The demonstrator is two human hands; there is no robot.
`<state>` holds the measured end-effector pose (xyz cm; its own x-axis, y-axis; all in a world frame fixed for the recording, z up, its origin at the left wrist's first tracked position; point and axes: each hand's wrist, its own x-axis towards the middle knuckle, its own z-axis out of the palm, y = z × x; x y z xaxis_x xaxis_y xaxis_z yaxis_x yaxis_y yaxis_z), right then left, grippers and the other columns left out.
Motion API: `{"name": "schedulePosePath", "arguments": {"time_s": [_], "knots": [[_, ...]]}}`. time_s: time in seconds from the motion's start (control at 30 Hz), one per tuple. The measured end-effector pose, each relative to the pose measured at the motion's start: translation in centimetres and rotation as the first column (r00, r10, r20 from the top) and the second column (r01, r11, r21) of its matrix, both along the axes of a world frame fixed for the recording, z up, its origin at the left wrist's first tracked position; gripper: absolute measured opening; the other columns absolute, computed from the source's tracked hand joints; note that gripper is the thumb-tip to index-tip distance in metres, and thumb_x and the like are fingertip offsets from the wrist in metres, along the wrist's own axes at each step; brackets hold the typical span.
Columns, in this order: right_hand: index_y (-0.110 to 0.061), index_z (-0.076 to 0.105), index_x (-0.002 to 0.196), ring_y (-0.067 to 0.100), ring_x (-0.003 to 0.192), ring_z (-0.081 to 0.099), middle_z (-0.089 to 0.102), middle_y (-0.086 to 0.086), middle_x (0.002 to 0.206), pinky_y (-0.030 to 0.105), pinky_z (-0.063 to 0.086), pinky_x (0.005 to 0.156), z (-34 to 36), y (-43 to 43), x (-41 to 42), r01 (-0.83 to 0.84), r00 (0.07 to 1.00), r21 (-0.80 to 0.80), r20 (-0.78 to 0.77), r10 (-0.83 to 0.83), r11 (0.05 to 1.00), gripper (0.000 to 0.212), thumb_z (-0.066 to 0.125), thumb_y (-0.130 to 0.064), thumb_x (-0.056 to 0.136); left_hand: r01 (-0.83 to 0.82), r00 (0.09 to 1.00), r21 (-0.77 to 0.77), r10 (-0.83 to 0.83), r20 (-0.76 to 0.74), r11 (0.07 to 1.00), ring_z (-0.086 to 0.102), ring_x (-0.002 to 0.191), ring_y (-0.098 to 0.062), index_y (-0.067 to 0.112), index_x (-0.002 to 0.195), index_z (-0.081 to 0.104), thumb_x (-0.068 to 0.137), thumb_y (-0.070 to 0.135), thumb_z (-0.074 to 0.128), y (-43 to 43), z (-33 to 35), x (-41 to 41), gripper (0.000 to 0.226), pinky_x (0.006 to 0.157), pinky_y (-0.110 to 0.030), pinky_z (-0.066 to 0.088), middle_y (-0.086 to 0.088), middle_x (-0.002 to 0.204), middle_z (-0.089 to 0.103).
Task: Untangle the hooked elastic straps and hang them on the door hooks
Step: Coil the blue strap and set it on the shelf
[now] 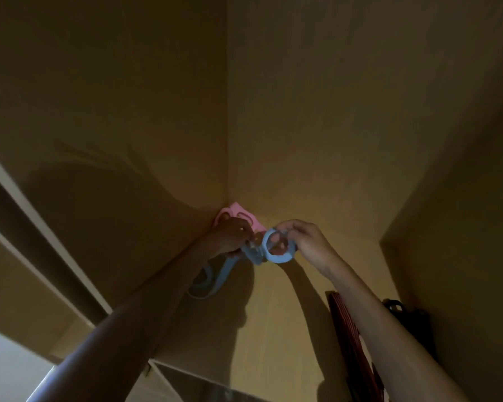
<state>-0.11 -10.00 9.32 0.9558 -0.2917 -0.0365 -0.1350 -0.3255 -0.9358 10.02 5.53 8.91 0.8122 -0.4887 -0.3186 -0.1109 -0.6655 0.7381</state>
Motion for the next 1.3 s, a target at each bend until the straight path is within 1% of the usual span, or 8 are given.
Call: {"name": "schedulePosePath", "arguments": {"time_s": [0.17,0.27,0.43,0.53,0.73,0.97,1.2,1.3], "knots": [[-0.005,0.061,0.100,0.013,0.082,0.062,0.065,0.008,0.090,0.021,0.050,0.074,2.1,-1.4,-0.3,-0.009,0.993,0.038,0.119,0.005,0.999,0.028,0.050,0.016,0.084,0.000,0.982,-0.275,-0.052,-0.180,0.961,0.065,0.069,-0.031,0.008,0.098,0.066,0.081,0.007,0.056,-0.5,2.3,-0.1,0.019,0.054,-0.029,0.051,-0.019,0.084,0.067],[-0.017,0.065,0.084,0.020,0.071,0.061,0.067,0.015,0.076,0.034,0.046,0.067,2.1,-2.2,0.1,0.131,0.971,-0.044,0.205,-0.119,0.990,0.023,0.055,0.004,0.087,0.146,0.980,-0.231,-0.110,0.164,0.962,0.068,0.070,-0.027,0.031,0.080,0.065,0.079,0.011,0.056,-0.6,2.4,-0.2,0.022,0.061,-0.036,0.056,-0.008,0.076,0.067],[-0.011,0.065,0.067,0.004,0.060,0.044,0.044,-0.004,0.056,0.022,0.034,0.058,3.5,-3.2,0.1,0.270,0.918,-0.315,0.368,-0.145,0.910,0.021,0.064,-0.018,0.087,0.210,0.871,-0.238,-0.072,0.486,0.948,0.043,0.054,-0.010,0.015,0.058,0.054,0.081,0.028,0.057,-2.0,5.0,-1.4,0.027,0.059,-0.027,0.036,0.004,0.056,0.045],[-0.007,0.070,0.073,0.011,0.065,0.050,0.054,0.002,0.063,0.029,0.042,0.062,4.7,-3.9,0.4,0.294,0.904,-0.208,0.377,-0.201,0.933,0.018,0.064,-0.017,0.087,0.224,0.891,-0.206,-0.115,0.439,0.953,0.046,0.067,-0.005,0.028,0.068,0.056,0.091,0.021,0.055,-2.5,7.0,-2.2,0.024,0.061,-0.016,0.037,0.007,0.066,0.054],[0.011,0.061,0.070,0.016,0.052,0.043,0.050,0.018,0.057,0.033,0.035,0.052,6.6,-4.1,-0.1,0.273,0.904,-0.052,0.356,-0.238,0.960,0.028,0.060,-0.009,0.088,0.241,0.963,-0.669,-0.088,0.255,0.703,0.050,0.124,-0.009,0.016,0.083,0.074,0.085,0.023,0.062,-3.5,8.0,-3.3,0.015,0.102,-0.026,0.040,0.014,0.115,0.058],[-0.015,0.072,0.079,0.019,0.058,0.059,0.068,0.008,0.070,0.031,0.048,0.051,7.9,-3.9,-0.7,0.246,0.921,0.023,0.306,-0.241,0.969,0.021,0.058,-0.004,0.090,0.280,0.936,-0.676,-0.040,0.349,0.682,0.059,0.092,-0.014,0.017,0.086,0.071,0.090,0.013,0.059,-5.0,9.7,-3.2,0.014,0.083,-0.021,0.043,-0.012,0.094,0.064],[-0.011,0.069,0.091,0.011,0.067,0.064,0.067,0.001,0.078,0.025,0.052,0.057,8.7,-2.9,-0.9,0.073,0.941,0.165,0.314,-0.123,0.984,0.016,0.053,-0.011,0.094,0.050,0.976,-0.808,0.143,0.164,0.588,0.061,0.065,0.005,0.025,0.080,0.067,0.092,0.009,0.054,-5.7,10.2,-2.8,0.024,0.068,-0.014,0.048,0.004,0.075,0.066],[-0.009,0.070,0.096,0.014,0.074,0.062,0.068,0.002,0.082,0.029,0.050,0.067,8.6,-2.4,-0.8,0.044,0.935,0.241,0.331,-0.125,0.969,0.022,0.049,-0.002,0.092,0.011,0.972,-0.853,0.195,0.132,0.522,0.062,0.065,0.008,0.022,0.109,0.061,0.092,0.008,0.053,-6.1,10.7,-3.0,0.023,0.067,-0.010,0.049,0.006,0.079,0.066]]}}
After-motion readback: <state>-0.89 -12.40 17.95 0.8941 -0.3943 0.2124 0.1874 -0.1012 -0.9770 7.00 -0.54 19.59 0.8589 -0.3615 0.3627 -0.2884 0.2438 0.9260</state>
